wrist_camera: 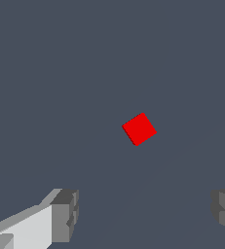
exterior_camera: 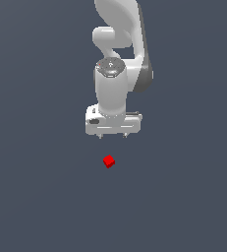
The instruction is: Pick up the red cube and move it to a goal position.
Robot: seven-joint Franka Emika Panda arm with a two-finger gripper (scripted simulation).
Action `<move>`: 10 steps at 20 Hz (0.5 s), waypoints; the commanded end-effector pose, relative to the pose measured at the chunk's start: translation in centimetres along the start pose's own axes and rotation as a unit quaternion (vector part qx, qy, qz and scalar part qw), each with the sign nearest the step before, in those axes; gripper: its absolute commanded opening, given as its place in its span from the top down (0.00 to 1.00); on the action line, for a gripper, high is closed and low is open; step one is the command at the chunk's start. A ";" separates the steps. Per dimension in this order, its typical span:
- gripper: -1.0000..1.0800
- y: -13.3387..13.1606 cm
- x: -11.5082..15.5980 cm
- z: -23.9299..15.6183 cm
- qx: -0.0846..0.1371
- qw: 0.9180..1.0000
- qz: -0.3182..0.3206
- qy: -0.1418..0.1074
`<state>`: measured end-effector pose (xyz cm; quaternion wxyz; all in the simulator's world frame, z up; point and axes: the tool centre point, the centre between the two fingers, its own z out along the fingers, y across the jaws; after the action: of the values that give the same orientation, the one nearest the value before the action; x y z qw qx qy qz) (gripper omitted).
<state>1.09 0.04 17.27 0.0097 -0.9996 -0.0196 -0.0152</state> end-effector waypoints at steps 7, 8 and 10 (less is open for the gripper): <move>0.04 0.9 0.8 4.2 -0.001 0.997 -0.077 -0.005; 0.04 1.0 1.0 4.8 -0.001 0.996 -0.090 -0.006; 0.04 1.3 1.3 6.3 -0.001 0.993 -0.117 -0.007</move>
<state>2.37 -0.92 12.08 0.0072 -0.9931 -0.1167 -0.0102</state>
